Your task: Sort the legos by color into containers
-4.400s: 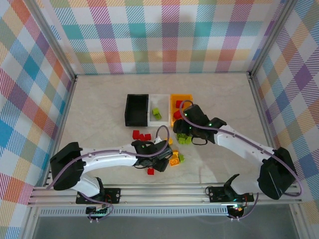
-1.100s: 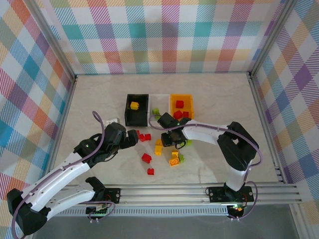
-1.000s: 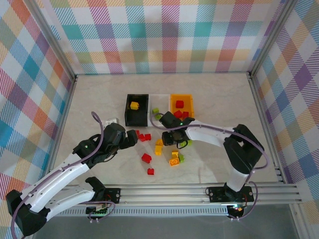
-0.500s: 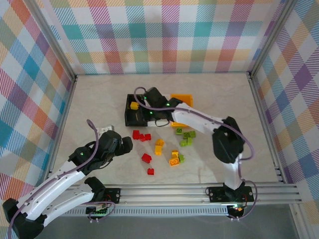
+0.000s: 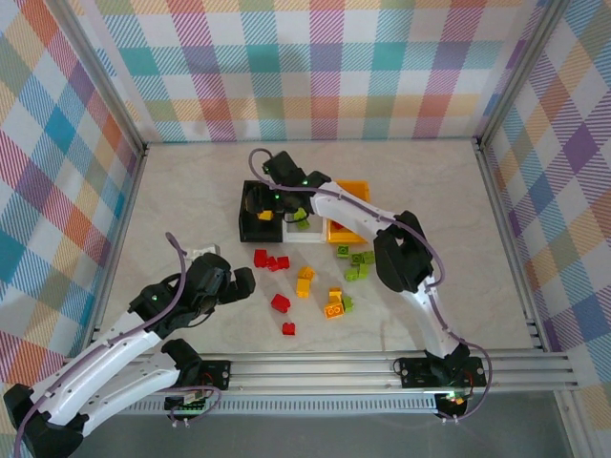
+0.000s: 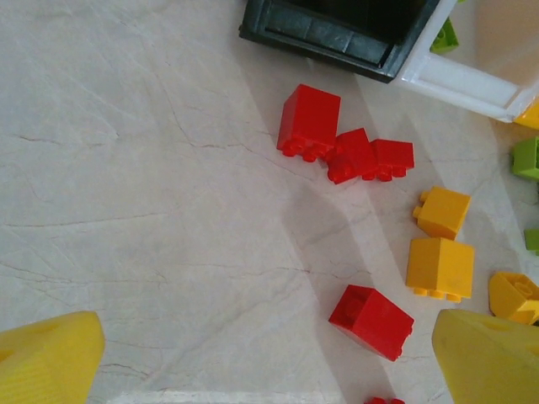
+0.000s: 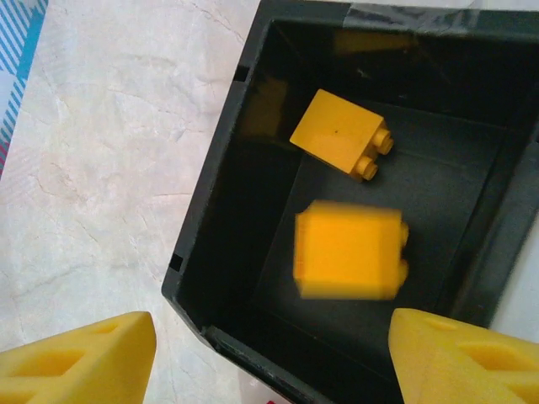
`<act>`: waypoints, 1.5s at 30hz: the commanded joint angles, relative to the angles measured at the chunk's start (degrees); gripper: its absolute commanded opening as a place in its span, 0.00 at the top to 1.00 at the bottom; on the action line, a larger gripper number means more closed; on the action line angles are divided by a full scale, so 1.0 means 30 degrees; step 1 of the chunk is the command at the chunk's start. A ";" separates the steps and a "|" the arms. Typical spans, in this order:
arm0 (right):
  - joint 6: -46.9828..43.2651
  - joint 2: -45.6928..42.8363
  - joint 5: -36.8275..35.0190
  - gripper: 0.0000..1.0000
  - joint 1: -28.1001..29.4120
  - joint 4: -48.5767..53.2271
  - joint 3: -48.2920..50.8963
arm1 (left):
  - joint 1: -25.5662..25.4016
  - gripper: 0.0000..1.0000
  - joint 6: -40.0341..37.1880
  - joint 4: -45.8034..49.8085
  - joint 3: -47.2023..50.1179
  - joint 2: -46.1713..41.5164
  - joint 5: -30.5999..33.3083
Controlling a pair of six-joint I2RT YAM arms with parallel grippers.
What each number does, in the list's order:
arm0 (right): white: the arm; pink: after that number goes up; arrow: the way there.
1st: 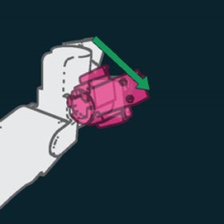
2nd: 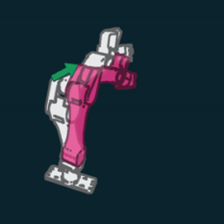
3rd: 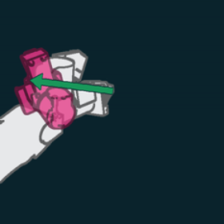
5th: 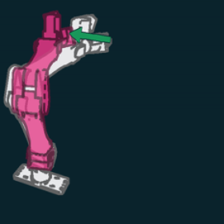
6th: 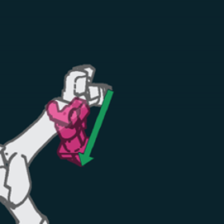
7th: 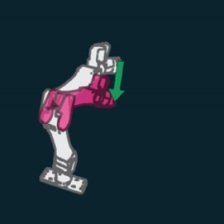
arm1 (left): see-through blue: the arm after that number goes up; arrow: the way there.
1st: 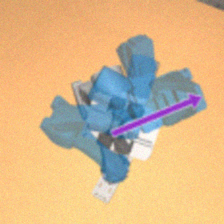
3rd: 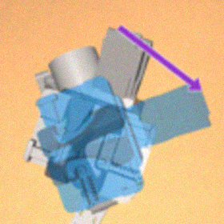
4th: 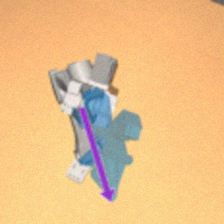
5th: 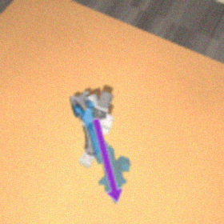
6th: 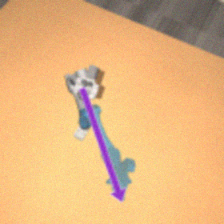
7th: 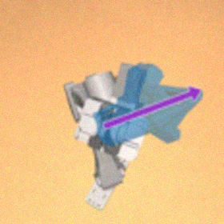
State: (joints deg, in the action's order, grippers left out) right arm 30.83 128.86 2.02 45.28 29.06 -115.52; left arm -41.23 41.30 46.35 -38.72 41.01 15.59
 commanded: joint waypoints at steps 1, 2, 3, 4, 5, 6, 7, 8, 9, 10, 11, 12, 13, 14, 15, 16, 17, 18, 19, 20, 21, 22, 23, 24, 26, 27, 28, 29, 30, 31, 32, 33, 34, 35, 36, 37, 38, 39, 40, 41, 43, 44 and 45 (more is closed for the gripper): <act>0.0058 -0.3071 -0.0225 0.26 0.0113 -0.0851 0.1875 | -0.0199 0.00 -0.0476 -0.0664 0.0054 0.0506 -0.1132; 0.0107 -0.3998 -0.0278 0.26 0.0105 -0.1358 0.3083 | -0.0275 0.00 -0.0600 -0.0992 0.0026 0.0745 -0.1473; 0.0151 -0.4900 -0.0236 0.26 0.0141 -0.1874 0.4335 | -0.0417 0.00 -0.0680 -0.1297 0.0016 0.1036 -0.1684; 0.0213 -0.5956 -0.0206 0.26 0.0164 -0.2385 0.5806 | -0.0682 0.00 -0.0784 -0.1592 0.0016 0.1441 -0.1784; 0.0291 -0.7004 -0.0271 0.26 0.0200 -0.2871 0.7080 | -0.0956 0.00 -0.0869 -0.1889 -0.0012 0.1933 -0.1808; 0.0349 -0.8061 -0.0414 0.26 0.0230 -0.3299 0.8591 | -0.1368 0.00 -0.0908 -0.2158 -0.0032 0.2471 -0.1816; 0.0460 -0.9002 -0.0539 0.25 0.0230 -0.3566 1.0010 | -0.1808 0.00 -0.1007 -0.2486 -0.0113 0.3110 -0.1773; 0.0537 -0.9960 -0.0664 0.25 0.0230 -0.3812 1.1367 | -0.2342 0.00 -0.1074 -0.2830 -0.0177 0.3806 -0.1618; 0.0612 -1.0604 -0.0740 0.25 0.0230 -0.3917 1.2243 | -0.2817 0.01 -0.1108 -0.3133 -0.0247 0.4409 -0.1523; 0.0687 -1.1449 -0.0810 0.25 0.0230 -0.4025 1.3421 | -0.3317 0.02 -0.1183 -0.3474 -0.0298 0.5143 -0.1421; 0.0759 -1.2193 -0.0857 0.25 0.0206 -0.4077 1.4469 | -0.3733 0.04 -0.1260 -0.3818 -0.0357 0.5856 -0.1390; 0.0813 -1.2858 -0.0945 0.25 0.0230 -0.4060 1.5267 | -0.3968 0.06 -0.1332 -0.4139 -0.0408 0.6435 -0.1418; 0.0878 -1.3525 -0.1047 0.25 0.0214 -0.4004 1.6085 | -0.4265 0.08 -0.1418 -0.4492 -0.0452 0.7129 -0.1544; 0.0963 -1.4183 -0.1131 0.25 0.0230 -0.3966 1.6891 | -0.4493 0.11 -0.1494 -0.4867 -0.0478 0.7740 -0.1715; 0.1024 -1.4689 -0.1267 0.24 0.0226 -0.3972 1.7497 | -0.4652 0.12 -0.1566 -0.5156 -0.0504 0.8243 -0.1799; 0.1108 -1.5246 -0.1445 0.24 0.0230 -0.3887 1.8112 | -0.4788 0.13 -0.1601 -0.5428 -0.0526 0.8784 -0.1862; 0.1173 -1.5752 -0.1577 0.24 0.0230 -0.3869 1.8664 | -0.4855 0.14 -0.1579 -0.5619 -0.0553 0.9298 -0.1939; 0.1193 -1.6140 -0.1696 0.24 0.0224 -0.3877 1.9097 | -0.4910 0.14 -0.1640 -0.5811 -0.0566 0.9725 -0.1975; 0.1223 -1.6534 -0.1838 0.24 0.0229 -0.3817 1.9474 | -0.4961 0.14 -0.1687 -0.6014 -0.0598 1.0195 -0.1954; 0.1252 -1.6869 -0.1973 0.24 0.0214 -0.3741 1.9797 | -0.5005 0.14 -0.1771 -0.6178 -0.0621 1.0614 -0.1835; 0.1291 -1.7129 -0.2021 0.24 0.0230 -0.3759 2.0045 | -0.5034 0.13 -0.1831 -0.6334 -0.0643 1.0967 -0.1774; 0.1324 -1.7427 -0.2049 0.24 0.0230 -0.3764 2.0248 | -0.5035 0.12 -0.1970 -0.6429 -0.0712 1.1458 -0.1658; 0.1389 -1.7667 -0.2109 0.24 0.0230 -0.3739 2.0433 | -0.5061 0.13 -0.2101 -0.6534 -0.0816 1.1836 -0.1544; 0.1440 -1.7840 -0.2137 0.24 0.0223 -0.3762 2.0557 | -0.5090 0.13 -0.2211 -0.6642 -0.0868 1.2087 -0.1409; 0.1467 -1.8259 -0.2239 0.24 0.0208 -0.3689 2.0766 | -0.5123 0.13 -0.2438 -0.6770 -0.1058 1.2722 -0.1273; 0.1463 -1.8379 -0.2324 0.23 0.0229 -0.3669 2.0852 | -0.5166 0.15 -0.2570 -0.6829 -0.1117 1.2932 -0.1243; 0.1492 -1.8548 -0.2505 0.23 0.0218 -0.3589 2.0899 | -0.5182 0.17 -0.2696 -0.6862 -0.1198 1.3209 -0.1204; 0.1474 -1.8693 -0.2645 0.23 0.0221 -0.3538 2.0947 | -0.5232 0.18 -0.2746 -0.6879 -0.1240 1.3445 -0.1185; 0.1453 -1.8768 -0.2733 0.23 0.0228 -0.3540 2.1001 | -0.5243 0.20 -0.2780 -0.6892 -0.1239 1.3628 -0.1156; 0.1470 -1.8888 -0.2865 0.23 0.0226 -0.3532 2.1072 | -0.5242 0.24 -0.2783 -0.6991 -0.1188 1.3763 -0.1184; 0.1443 -1.8998 -0.3005 0.23 0.0230 -0.3498 2.1099 | -0.5275 0.26 -0.2753 -0.7090 -0.1113 1.3887 -0.1170; 0.1434 -1.9056 -0.3112 0.23 0.0230 -0.3446 2.1106 | -0.5273 0.28 -0.2716 -0.7176 -0.1047 1.3962 -0.1156; 0.1442 -1.9097 -0.3233 0.23 0.0230 -0.3395 2.1099 | -0.5271 0.31 -0.2716 -0.7273 -0.0975 1.4053 -0.1184; 0.1442 -1.9172 -0.3281 0.23 0.0219 -0.3384 2.1135 | -0.5262 0.34 -0.2719 -0.7315 -0.0911 1.4079 -0.1174; 0.1467 -1.9233 -0.3307 0.23 0.0222 -0.3388 2.1164 | -0.5284 0.37 -0.2701 -0.7334 -0.0889 1.4102 -0.1206; 0.1522 -1.9297 -0.3397 0.23 0.0215 -0.3360 2.1216 | -0.5298 0.40 -0.2721 -0.7363 -0.0867 1.4051 -0.1201; 0.1558 -1.9388 -0.3464 0.23 0.0228 -0.3391 2.1278 | -0.5299 0.43 -0.2707 -0.7405 -0.0863 1.4000 -0.1193; 0.1610 -1.9477 -0.3572 0.23 0.0229 -0.3370 2.1351 | -0.5327 0.47 -0.2720 -0.7368 -0.0861 1.3878 -0.1183; 0.1701 -1.9582 -0.3696 0.23 0.0230 -0.3302 2.1420 | -0.5328 0.48 -0.2720 -0.7364 -0.0883 1.3795 -0.1156; 0.1785 -1.9685 -0.3804 0.23 0.0225 -0.3270 2.1525 | -0.5328 0.50 -0.2721 -0.7291 -0.0963 1.3699 -0.1125; 0.2034 -2.0066 -0.4101 0.23 0.0214 -0.3136 2.1798 | -0.5328 0.55 -0.2747 -0.6986 -0.1214 1.3490 -0.1043; 0.2176 -2.0360 -0.4334 0.23 0.0229 -0.3029 2.2014 | -0.5329 0.56 -0.2763 -0.6755 -0.1465 1.3337 -0.0980; 0.2342 -2.0668 -0.4591 0.23 0.0230 -0.2889 2.2228 | -0.5328 0.56 -0.2940 -0.6531 -0.1839 1.3114 -0.0902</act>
State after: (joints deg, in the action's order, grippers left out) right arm 35.86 69.69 -9.04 45.71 19.33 -50.28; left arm -56.40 33.28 25.36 -41.28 82.59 11.60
